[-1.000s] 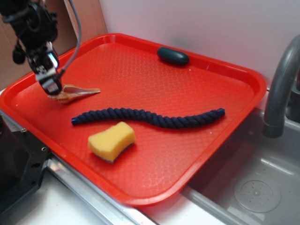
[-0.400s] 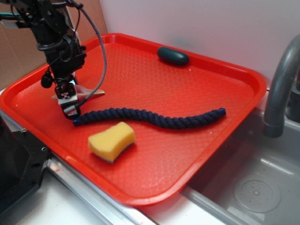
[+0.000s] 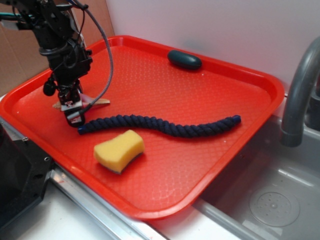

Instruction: Grab the shell.

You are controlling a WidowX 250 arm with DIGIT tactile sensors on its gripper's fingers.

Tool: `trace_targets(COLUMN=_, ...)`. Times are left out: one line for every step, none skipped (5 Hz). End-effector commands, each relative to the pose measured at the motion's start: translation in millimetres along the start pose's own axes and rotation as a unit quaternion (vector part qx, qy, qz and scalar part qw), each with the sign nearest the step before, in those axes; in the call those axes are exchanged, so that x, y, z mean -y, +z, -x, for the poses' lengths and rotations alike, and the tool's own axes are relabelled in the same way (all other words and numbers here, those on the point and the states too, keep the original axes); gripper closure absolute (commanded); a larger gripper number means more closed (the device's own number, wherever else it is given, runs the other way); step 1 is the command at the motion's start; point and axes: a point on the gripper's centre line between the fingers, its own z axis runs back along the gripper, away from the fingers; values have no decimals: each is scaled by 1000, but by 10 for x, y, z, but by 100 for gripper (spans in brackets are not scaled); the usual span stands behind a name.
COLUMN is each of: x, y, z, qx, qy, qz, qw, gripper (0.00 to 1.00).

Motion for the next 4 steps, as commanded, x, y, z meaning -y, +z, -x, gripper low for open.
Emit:
trace_targets(x=-187, y=1010, z=-185, qx=56, qy=167, qz=-6, qw=984, gripper=100)
trace_targets(x=-275, y=1489, z=-301, qx=45, qy=281, qz=-90, qw=954, gripper=100)
trace_targets(x=-311, y=1632, z=-475, qx=48, qy=290, qz=-77, qw=953, gripper=100)
trace_targets(x=-271, y=1770, z=-467, qx=68, qy=299, qz=-68, qw=950, gripper=100)
